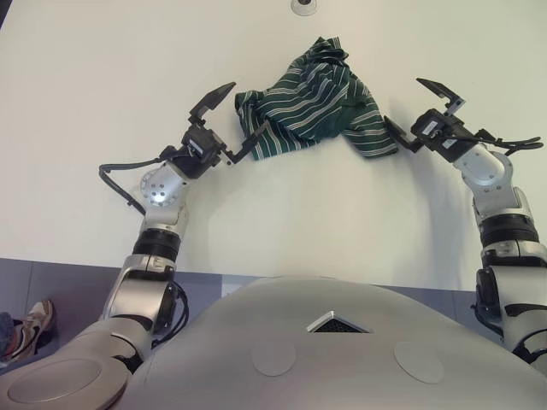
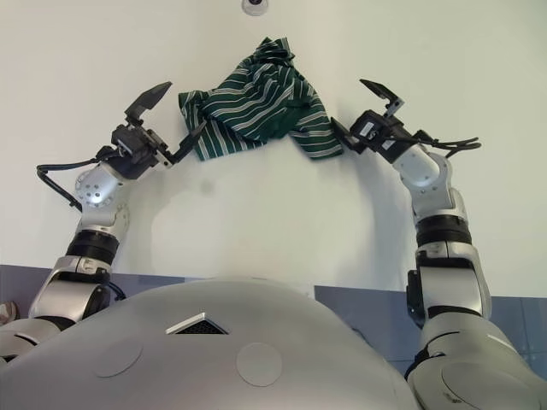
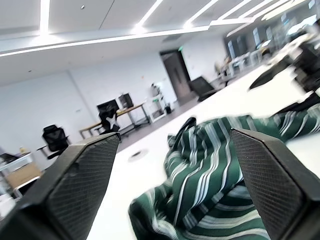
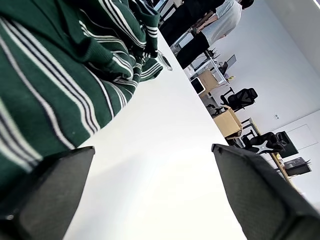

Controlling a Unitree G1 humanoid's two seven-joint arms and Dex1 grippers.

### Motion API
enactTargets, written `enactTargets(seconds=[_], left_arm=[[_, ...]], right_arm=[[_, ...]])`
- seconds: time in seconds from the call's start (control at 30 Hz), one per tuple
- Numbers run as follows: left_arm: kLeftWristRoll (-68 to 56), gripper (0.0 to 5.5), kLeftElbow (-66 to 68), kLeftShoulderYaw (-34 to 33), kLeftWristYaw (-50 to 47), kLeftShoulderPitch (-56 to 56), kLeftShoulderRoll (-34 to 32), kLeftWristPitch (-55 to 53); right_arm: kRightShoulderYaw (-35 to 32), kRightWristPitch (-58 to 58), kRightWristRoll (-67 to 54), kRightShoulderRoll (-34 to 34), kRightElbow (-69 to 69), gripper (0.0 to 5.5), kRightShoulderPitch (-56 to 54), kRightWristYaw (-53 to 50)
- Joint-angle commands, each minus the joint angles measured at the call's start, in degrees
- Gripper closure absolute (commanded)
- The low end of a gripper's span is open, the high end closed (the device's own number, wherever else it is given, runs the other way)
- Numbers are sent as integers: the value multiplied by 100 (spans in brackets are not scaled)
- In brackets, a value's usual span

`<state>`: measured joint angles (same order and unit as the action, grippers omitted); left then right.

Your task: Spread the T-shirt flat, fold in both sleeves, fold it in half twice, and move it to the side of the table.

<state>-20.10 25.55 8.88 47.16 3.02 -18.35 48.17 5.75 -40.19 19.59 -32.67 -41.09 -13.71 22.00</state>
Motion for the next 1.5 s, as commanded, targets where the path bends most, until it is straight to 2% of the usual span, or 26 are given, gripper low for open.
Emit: enactTargets(seconds=[0.03,0.1,0.2,0.33,0.47,0.67,0.77,0.87,1.03,1.2,1.37,1.5], left_arm=[[636,145,290,-200,-393,118,-79,-47],[1128,145,455,-236,-687,193,-90,-35],[2620,145,1161,-172,-1971,564,-182,-452],[2631,145,1609,-469,-2700,947,11,-1123],[3080,145,1925,-282,-3084,1039,-20,-1362],[3294,145,1535,345,-2390,576,-309,-1179],[2934,145,1440,204,-2172,546,-490,-1230],[2850,145,1411,51,-2184,596,-708,-1196],[2641,145,1221,-234,-2227,711,-893,-1236],[2260,145,947,-510,-2156,752,-850,-1260],[82,145,-1076,-310,-497,-133,-707,-1121],[-63,145,-1469,-177,-109,-254,-622,-1345]], right_arm=[[694,408,878,81,-624,113,-164,-377],[826,396,921,56,-718,113,-233,-520],[911,296,803,-21,-659,113,-208,-591],[620,111,379,-202,-522,113,-232,-765],[141,-60,-176,-244,-315,113,-347,-1003],[-387,-366,-1427,-95,473,113,-178,-631],[-404,-392,-2211,-36,934,113,30,17],[-105,-298,-2594,-100,1239,113,395,940],[143,-190,-2221,-194,1026,113,553,1465],[269,-29,-1258,-181,443,113,313,998],[592,113,-520,-148,192,113,241,710],[749,149,-390,-197,122,113,271,705]])
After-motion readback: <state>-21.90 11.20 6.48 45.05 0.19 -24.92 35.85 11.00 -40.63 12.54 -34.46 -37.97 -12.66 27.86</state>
